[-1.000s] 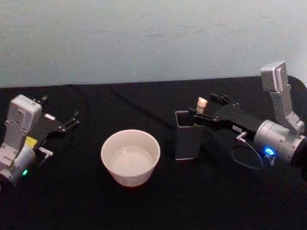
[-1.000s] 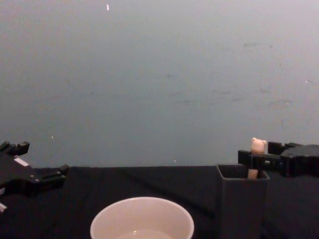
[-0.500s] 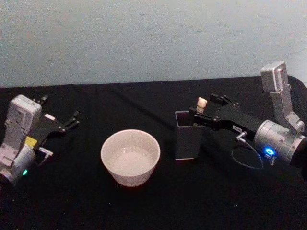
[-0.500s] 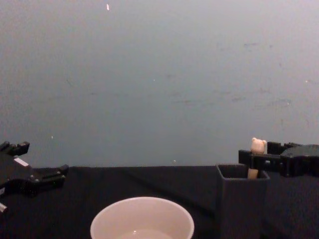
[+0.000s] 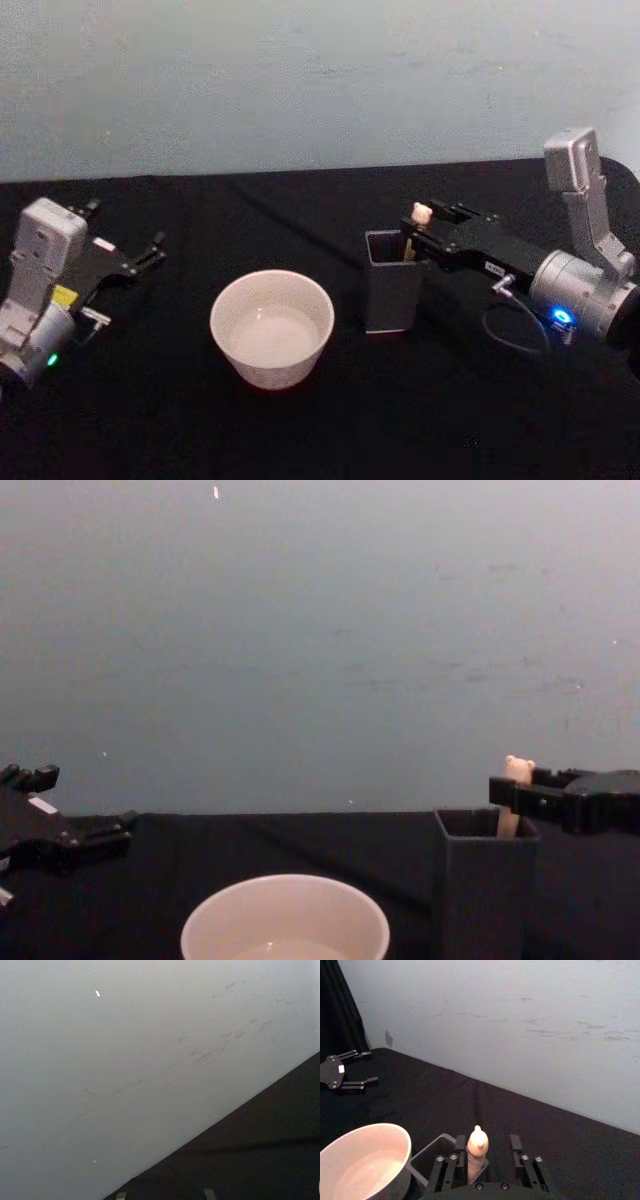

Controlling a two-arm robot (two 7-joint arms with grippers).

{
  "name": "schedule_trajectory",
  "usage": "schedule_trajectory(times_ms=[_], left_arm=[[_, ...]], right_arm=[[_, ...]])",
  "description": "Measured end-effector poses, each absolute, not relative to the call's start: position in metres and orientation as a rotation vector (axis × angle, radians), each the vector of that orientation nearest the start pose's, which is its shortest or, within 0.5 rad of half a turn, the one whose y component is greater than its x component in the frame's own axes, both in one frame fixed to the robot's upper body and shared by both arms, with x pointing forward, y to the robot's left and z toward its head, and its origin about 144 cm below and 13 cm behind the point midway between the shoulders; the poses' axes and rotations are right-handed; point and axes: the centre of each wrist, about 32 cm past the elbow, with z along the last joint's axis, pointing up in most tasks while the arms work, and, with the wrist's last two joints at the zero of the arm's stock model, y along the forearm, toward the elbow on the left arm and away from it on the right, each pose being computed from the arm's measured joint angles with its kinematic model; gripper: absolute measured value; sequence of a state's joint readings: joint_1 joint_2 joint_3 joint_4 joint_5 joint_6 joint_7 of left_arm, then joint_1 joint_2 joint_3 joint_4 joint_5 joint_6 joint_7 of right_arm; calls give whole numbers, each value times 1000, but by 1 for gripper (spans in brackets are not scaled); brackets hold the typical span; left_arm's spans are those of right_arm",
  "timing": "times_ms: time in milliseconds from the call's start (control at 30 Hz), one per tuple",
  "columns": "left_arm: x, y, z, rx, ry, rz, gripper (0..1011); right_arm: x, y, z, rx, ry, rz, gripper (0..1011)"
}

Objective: Pick up the stirring spoon with one hand, stir inside the cup, then place it back in its original position.

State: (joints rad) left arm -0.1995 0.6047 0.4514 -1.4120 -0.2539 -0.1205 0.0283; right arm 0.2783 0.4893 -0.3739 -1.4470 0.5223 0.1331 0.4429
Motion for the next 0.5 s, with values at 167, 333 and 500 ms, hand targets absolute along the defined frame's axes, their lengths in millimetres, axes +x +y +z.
schedule_trajectory(times_ms=[167,333,500], left_arm=[[489,310,1140,304,-285,1248,1001],[489,310,1140,304,-285,1248,1001],[489,310,1140,304,-285,1248,1001]], right_arm=[[519,-282,1182,-118,100,-863,416],[519,-282,1182,-118,100,-863,253],[519,-282,1182,-118,100,-862,212]])
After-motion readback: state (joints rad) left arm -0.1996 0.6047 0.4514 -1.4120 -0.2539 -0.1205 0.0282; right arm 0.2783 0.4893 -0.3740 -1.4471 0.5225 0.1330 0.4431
